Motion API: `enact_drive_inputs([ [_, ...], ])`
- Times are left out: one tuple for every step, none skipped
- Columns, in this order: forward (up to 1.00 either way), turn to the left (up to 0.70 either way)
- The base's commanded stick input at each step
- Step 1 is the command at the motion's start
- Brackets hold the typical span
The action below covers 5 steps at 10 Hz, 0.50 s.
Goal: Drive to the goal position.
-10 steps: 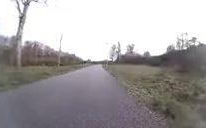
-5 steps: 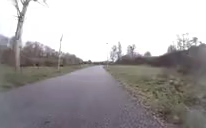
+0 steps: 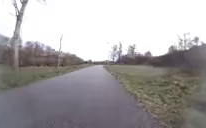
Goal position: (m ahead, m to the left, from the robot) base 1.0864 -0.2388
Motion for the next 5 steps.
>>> enact_drive_inputs([
  [0.7,0.0],
  [0.7,0.0],
  [0.7,0.0],
  [0.7,0.0],
  [0.7,0.0],
])
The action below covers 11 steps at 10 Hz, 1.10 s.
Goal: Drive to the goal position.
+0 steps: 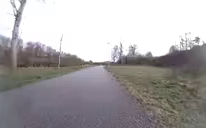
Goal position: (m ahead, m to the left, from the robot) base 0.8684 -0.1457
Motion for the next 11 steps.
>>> enact_drive_inputs([
  [0.7,0.0],
  [0.7,0.0],
  [0.7,0.0],
  [0.7,0.0],
  [0.7,0.0],
  [0.7,0.0],
  [0.7,0.0],
  [0.7,0.0],
  [0.7,0.0],
  [0.7,0.0],
  [0.7,0.0],
])
